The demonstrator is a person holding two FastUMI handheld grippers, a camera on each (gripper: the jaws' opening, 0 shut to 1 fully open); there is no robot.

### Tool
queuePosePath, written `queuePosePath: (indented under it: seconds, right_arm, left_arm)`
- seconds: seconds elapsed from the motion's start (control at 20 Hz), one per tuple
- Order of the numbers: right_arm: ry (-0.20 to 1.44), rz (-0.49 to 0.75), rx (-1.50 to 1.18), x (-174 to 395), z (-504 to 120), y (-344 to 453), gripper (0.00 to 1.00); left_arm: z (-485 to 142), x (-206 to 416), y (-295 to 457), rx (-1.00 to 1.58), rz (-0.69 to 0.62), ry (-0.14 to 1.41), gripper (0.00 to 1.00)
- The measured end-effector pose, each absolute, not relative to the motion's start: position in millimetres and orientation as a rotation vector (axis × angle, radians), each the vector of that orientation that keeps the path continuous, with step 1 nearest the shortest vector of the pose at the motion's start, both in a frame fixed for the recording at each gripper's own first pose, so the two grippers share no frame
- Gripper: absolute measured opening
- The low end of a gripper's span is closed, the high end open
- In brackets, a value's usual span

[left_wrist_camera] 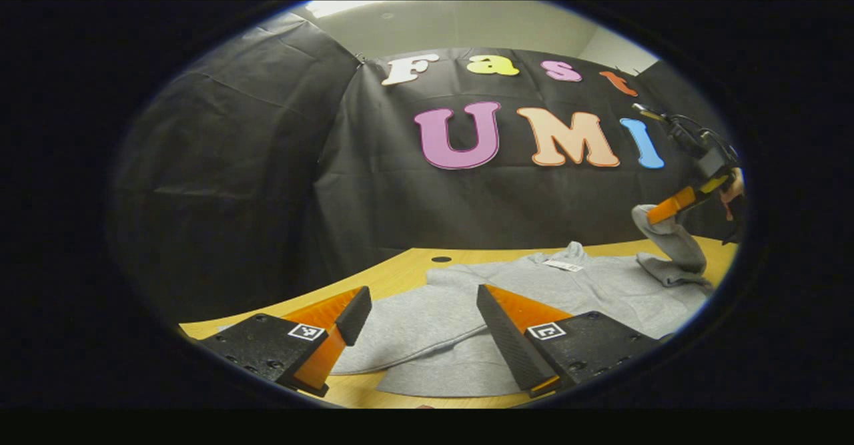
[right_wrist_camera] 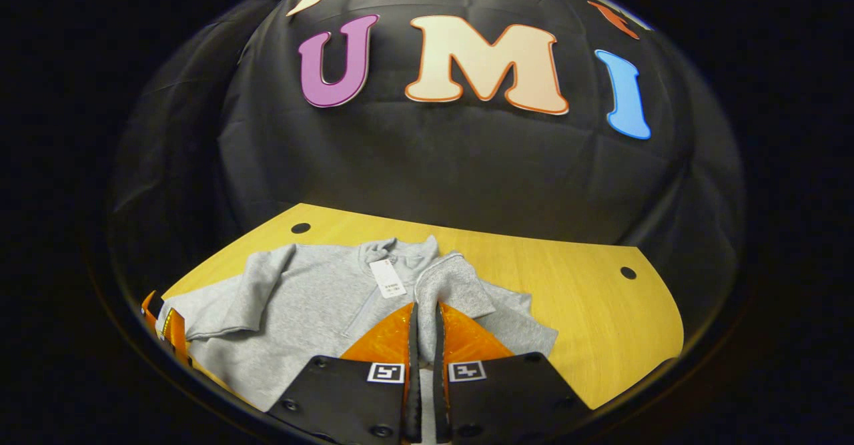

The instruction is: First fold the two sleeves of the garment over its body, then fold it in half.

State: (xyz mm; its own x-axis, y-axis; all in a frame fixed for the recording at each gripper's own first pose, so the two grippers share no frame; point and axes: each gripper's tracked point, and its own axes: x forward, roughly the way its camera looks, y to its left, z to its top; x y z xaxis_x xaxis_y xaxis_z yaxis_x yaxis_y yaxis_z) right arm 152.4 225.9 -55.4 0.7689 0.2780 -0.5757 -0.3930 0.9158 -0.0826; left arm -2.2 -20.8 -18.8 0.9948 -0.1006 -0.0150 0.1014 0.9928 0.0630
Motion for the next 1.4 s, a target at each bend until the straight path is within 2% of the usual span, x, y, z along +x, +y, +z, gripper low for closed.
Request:
queuePosePath:
  seconds: [0.65, 1.15, 1.35, 1.4]
  right_arm:
    - [0.640, 0.625, -0.140, 132, -106, 433, 0.09]
    - [0.739, 0.636, -0.160, 122, -170, 467, 0.10]
    - [0.750, 0.660, -0.114, 120, -171, 470, 0.18]
    - [0.749, 0.663, -0.104, 118, -169, 473, 0.29]
  left_arm:
    - [-21, -1, -23, 0.063, -0.100, 0.010, 0.94]
    - [-21, -1, -23, 0.063, -0.100, 0.009, 0.94]
    - [-21, -2, -22, 0.063, -0.100, 0.009, 0.94]
    - [-21, -2, -23, 0.063, -0.100, 0.009, 0.94]
